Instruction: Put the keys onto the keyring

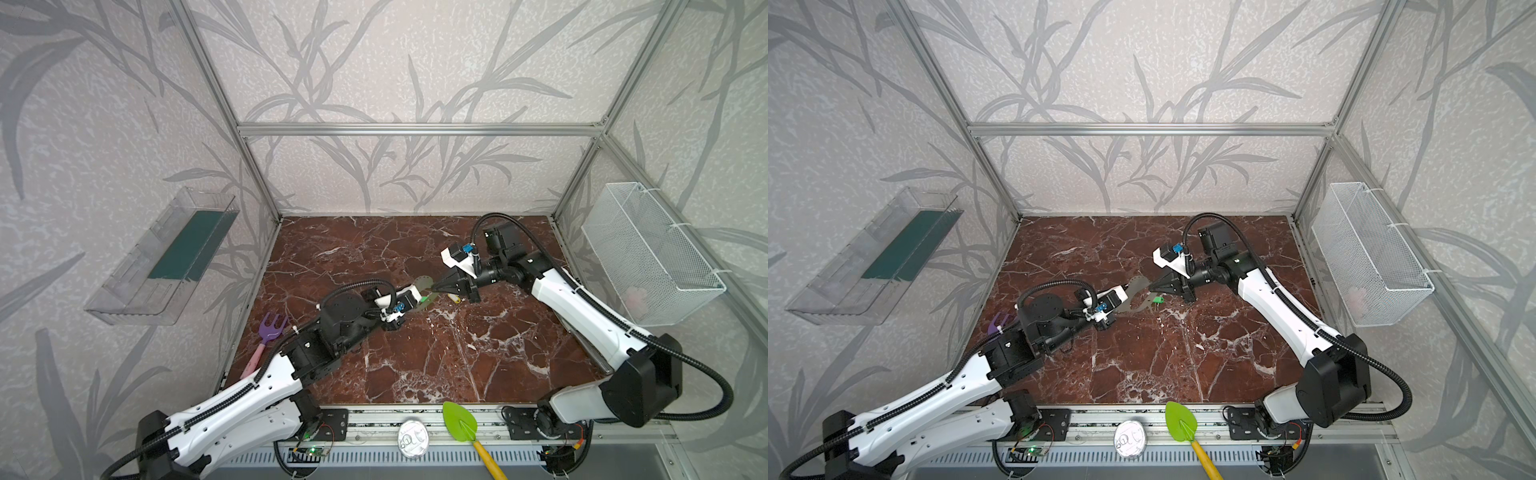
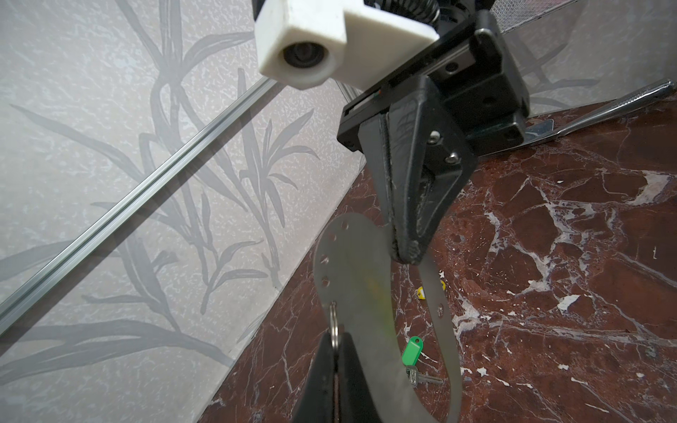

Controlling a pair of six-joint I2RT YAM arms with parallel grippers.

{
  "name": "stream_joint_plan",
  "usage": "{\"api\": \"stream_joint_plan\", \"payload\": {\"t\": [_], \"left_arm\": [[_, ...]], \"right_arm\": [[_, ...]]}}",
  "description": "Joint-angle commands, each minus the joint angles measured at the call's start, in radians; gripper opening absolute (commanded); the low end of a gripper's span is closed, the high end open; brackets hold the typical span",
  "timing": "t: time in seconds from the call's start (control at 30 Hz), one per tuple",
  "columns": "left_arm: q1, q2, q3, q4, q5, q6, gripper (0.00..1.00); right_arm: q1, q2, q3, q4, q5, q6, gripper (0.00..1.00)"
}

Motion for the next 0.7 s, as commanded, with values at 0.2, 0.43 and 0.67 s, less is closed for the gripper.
{"api": "stream_joint_plan", "payload": {"t": [0.2, 0.43, 0.67], "left_arm": [[0.001, 0.008, 0.073, -0.108, -0.055, 0.077, 0.00], [0.001, 0.062, 0.119, -0.139, -0.062, 0.070, 0.00], [0.001, 0.161, 0.258, -0.299, -0.132, 0.022, 0.00]], "right_arm": [[0.005, 0.078, 0.134, -0.194, -0.006, -0.098, 0.00], [0.005, 0.041, 0.043, 0.073, 0.067, 0.093, 0.09], [0.006, -0.086, -0.143, 0.393, 0.240, 0.265, 0.43]]}}
